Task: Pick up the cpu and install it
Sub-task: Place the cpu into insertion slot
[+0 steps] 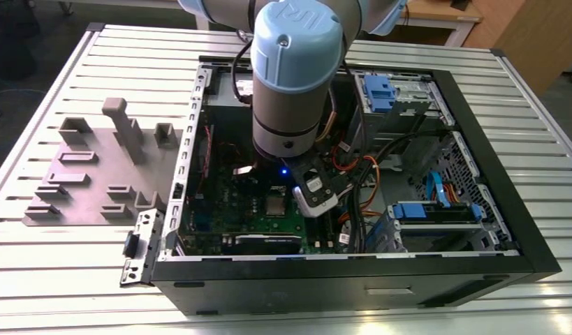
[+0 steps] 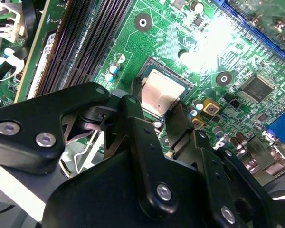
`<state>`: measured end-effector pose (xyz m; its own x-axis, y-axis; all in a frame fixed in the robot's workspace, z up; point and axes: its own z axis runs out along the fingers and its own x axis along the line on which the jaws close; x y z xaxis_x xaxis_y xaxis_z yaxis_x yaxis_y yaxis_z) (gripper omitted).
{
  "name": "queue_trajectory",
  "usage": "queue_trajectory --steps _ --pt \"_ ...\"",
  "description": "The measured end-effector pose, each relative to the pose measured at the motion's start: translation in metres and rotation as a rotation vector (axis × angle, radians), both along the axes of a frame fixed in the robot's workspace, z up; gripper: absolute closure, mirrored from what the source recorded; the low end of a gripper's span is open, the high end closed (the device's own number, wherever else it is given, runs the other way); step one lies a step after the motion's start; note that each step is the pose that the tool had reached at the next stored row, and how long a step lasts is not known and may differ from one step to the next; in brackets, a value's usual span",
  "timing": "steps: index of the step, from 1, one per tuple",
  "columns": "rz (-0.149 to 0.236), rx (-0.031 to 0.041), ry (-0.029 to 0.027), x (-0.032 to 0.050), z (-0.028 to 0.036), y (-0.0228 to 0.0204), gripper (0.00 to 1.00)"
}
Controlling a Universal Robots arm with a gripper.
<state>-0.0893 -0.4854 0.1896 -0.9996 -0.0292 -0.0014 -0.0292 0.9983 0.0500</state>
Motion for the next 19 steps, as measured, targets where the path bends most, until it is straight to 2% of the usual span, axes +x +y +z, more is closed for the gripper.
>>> queue_trajectory --steps 2,3,7,13,17,19 --pt "0.0 0.0009 0.0 0.0 -0.0001 0.0 0.54" --pt "0.0 0.0011 -0.0001 0.0 -0.0001 0.0 0.47" --pt "0.0 0.002 0.0 0.0 0.0002 0.0 0.47" --pt "0.0 0.0019 0.0001 0.0 0.0096 -0.0001 0.47" --pt "0.0 0.0019 0.0001 0.0 0.0132 -0.0001 0.47" --pt "0.0 0.002 0.0001 0.0 0.0143 -0.0001 0.55"
